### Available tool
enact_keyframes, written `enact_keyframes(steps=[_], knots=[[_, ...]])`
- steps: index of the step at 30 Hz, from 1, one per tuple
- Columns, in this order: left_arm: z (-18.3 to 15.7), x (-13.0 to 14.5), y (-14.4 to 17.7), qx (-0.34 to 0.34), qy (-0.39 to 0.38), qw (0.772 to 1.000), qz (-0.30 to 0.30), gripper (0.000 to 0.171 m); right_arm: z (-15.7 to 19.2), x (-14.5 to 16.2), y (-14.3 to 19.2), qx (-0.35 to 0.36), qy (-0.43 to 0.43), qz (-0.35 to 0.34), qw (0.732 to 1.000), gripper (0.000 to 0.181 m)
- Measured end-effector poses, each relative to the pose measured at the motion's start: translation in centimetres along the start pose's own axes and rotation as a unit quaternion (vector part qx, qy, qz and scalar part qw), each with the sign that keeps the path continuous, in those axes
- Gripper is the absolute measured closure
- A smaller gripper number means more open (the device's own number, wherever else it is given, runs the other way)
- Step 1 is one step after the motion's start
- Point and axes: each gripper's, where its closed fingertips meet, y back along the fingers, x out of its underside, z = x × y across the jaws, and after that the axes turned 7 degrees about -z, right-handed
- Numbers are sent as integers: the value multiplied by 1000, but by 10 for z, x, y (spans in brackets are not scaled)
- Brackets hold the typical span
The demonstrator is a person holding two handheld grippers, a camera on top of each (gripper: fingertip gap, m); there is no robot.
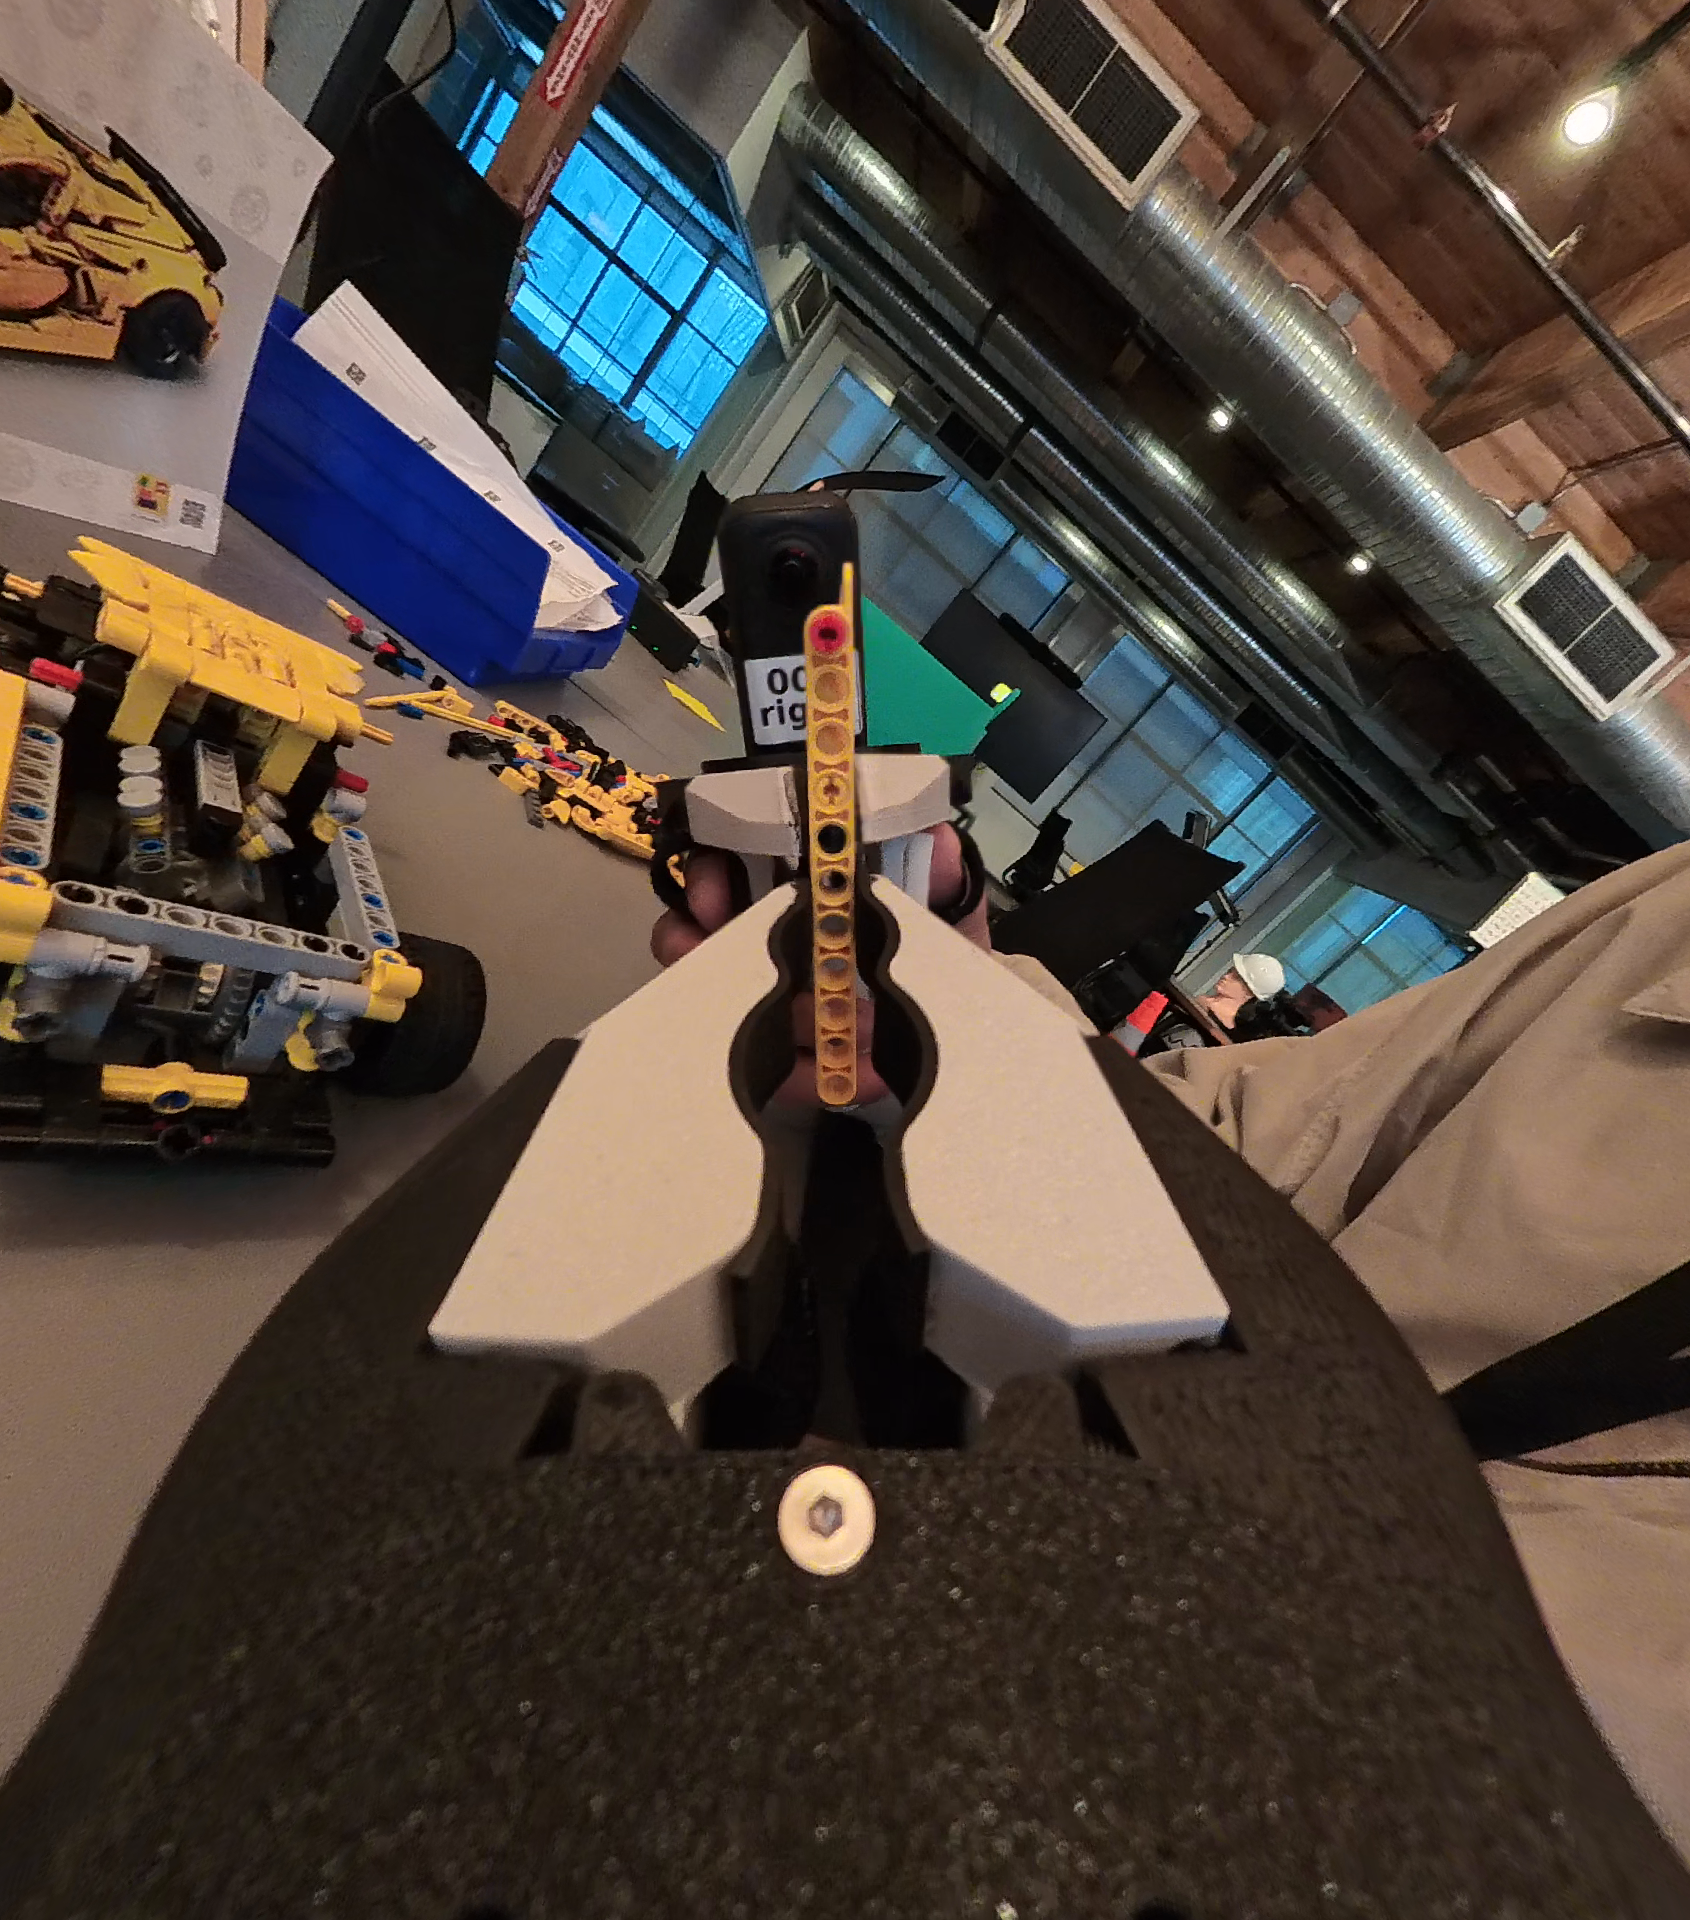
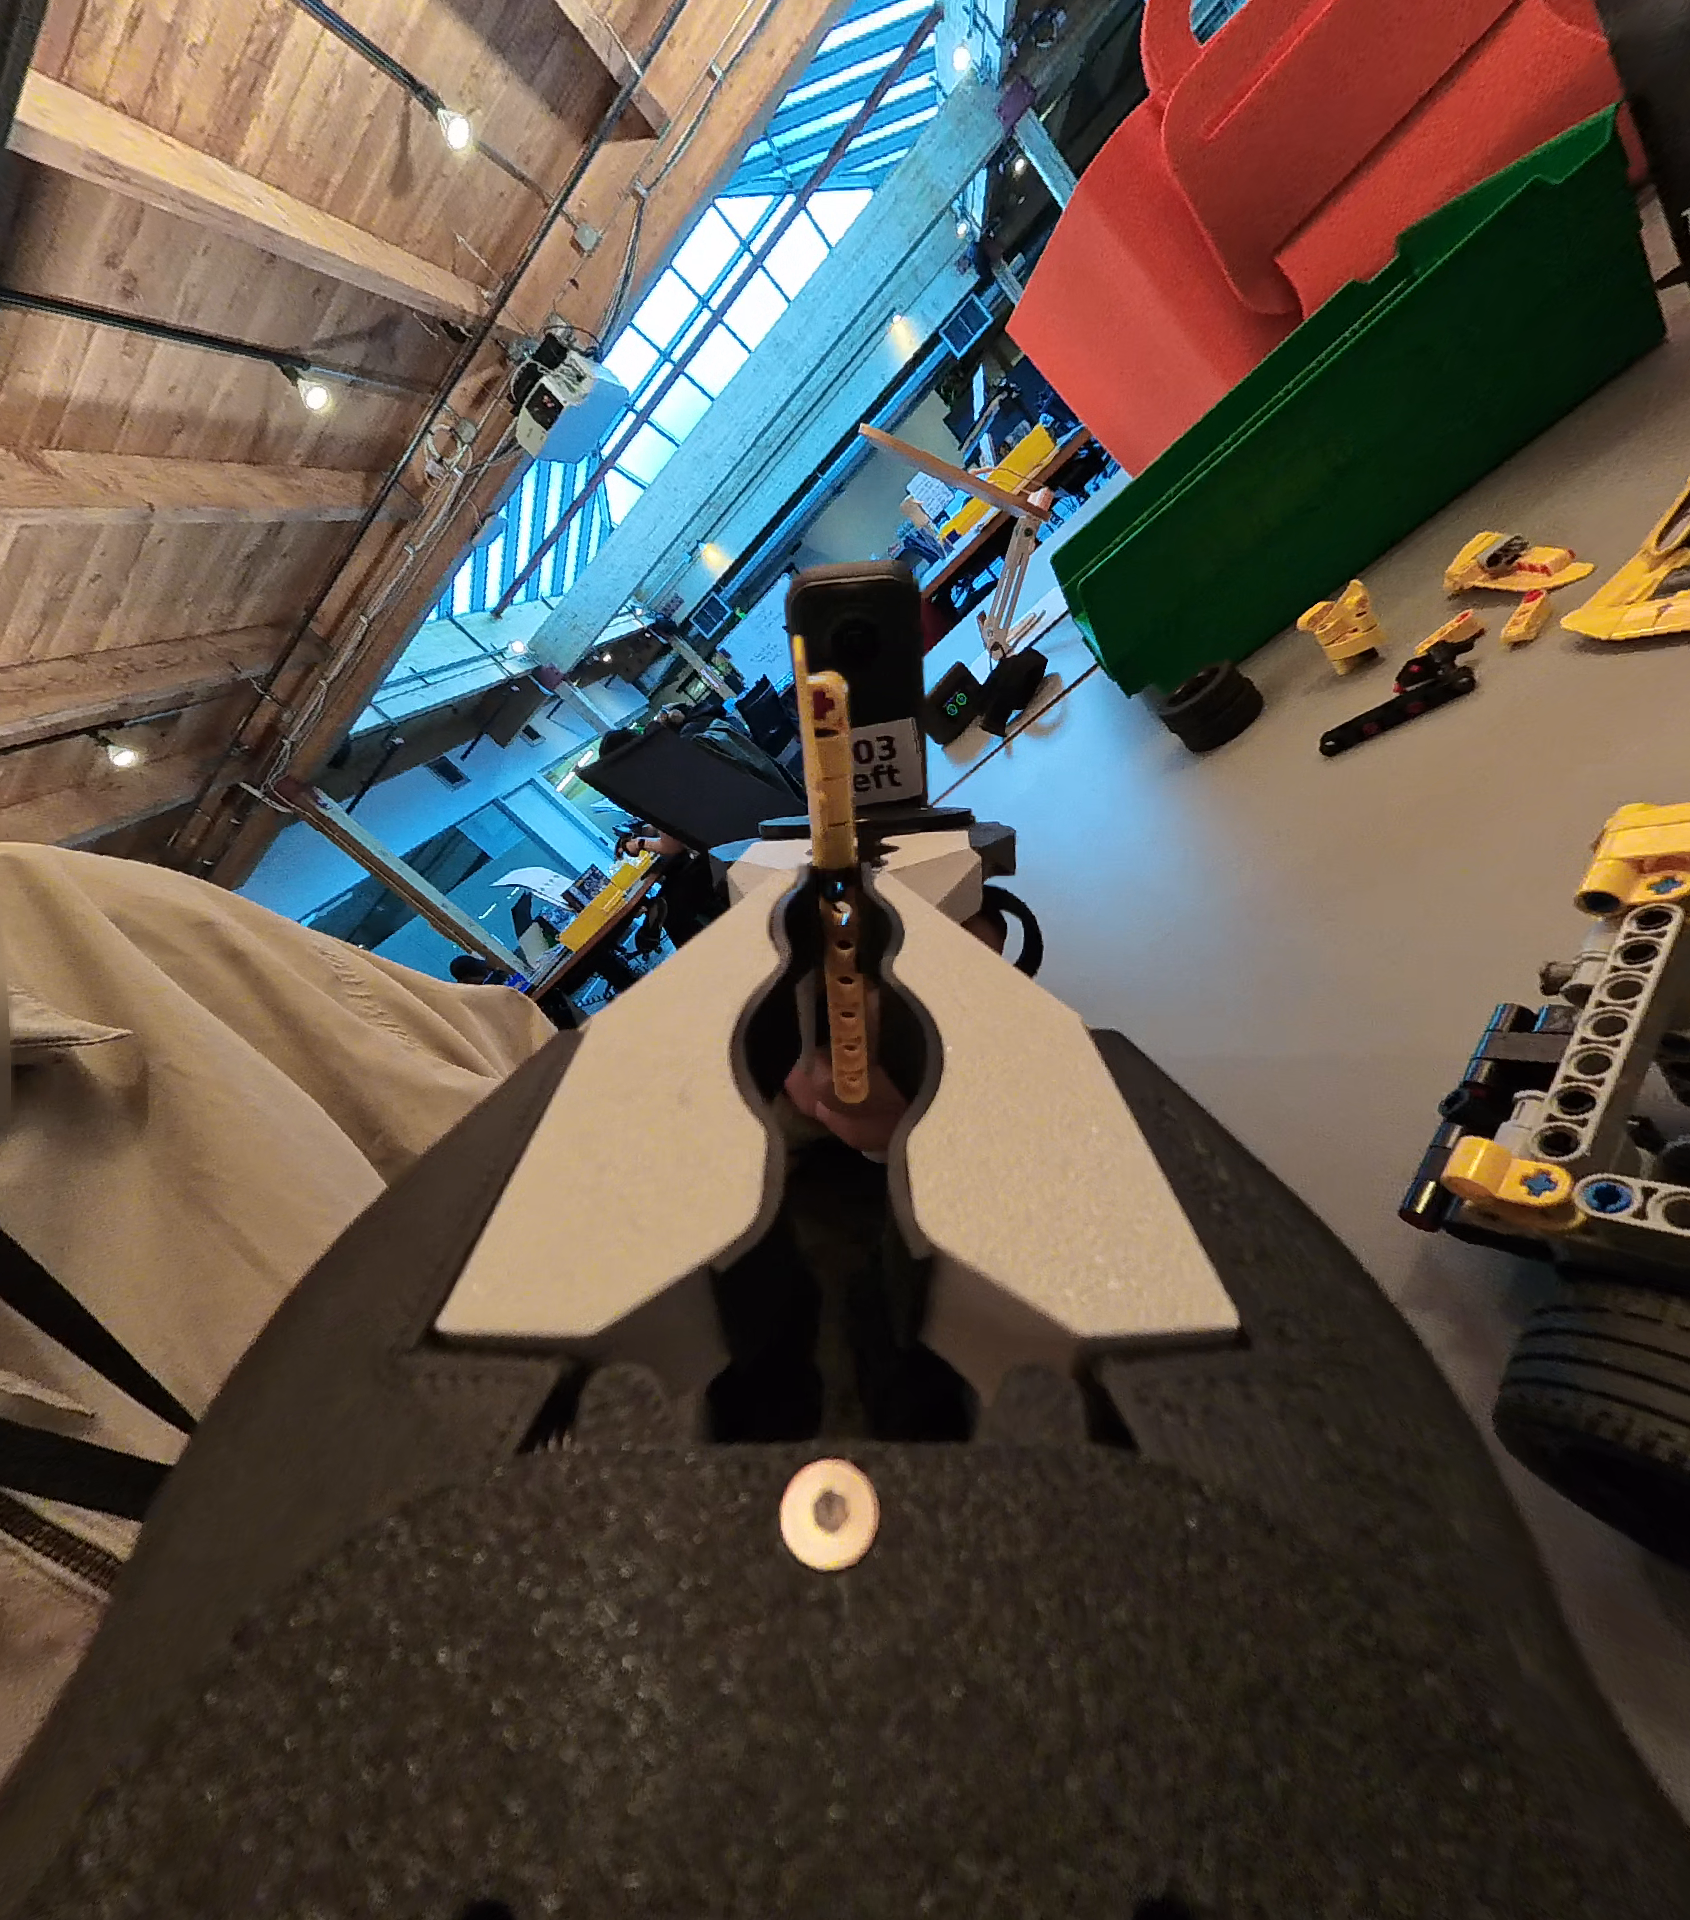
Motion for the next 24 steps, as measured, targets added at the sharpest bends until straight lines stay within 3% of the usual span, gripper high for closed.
enact_keyframes(steps=[5, 8, 9, 11, 13, 16, 18, 21, 23, 24], knots=[[0, -12, 3, -22, -59, 998, -29, 166, 2, -5, 0, -15, -14, -24, 999, 179], [-3, -21, 4, -16, -44, 997, -65, 166, 4, -9, -4, -24, -11, -44, 999, 179], [-3, -30, 9, -15, -32, 995, -97, 165, 1, -11, -3, -20, -18, -58, 998, 179], [4, -83, 51, 4, 30, 965, -260, 166, -15, -30, 21, 3, -54, -128, 990, 180], [34, -76, 66, -53, 73, 963, -252, 165, -14, -30, 35, 25, -20, -120, 992, 180], [24, -60, 43, -46, 48, 978, -199, 165, -15, -14, 30, 57, 34, -64, 996, 179], [16, -63, 39, -16, 58, 977, -203, 166, -11, -13, 26, 50, 40, -53, 997, 179], [18, -50, 34, -24, 58, 984, -165, 166, -24, -18, 42, 129, 112, -16, 985, 178], [19, -37, 26, -52, 20, 991, -121, 166, -53, -33, 90, 261, 190, 28, 946, 179], [18, -31, 21, -52, 11, 993, -103, 166, -74, -43, 132, 355, 228, 62, 904, 179]])
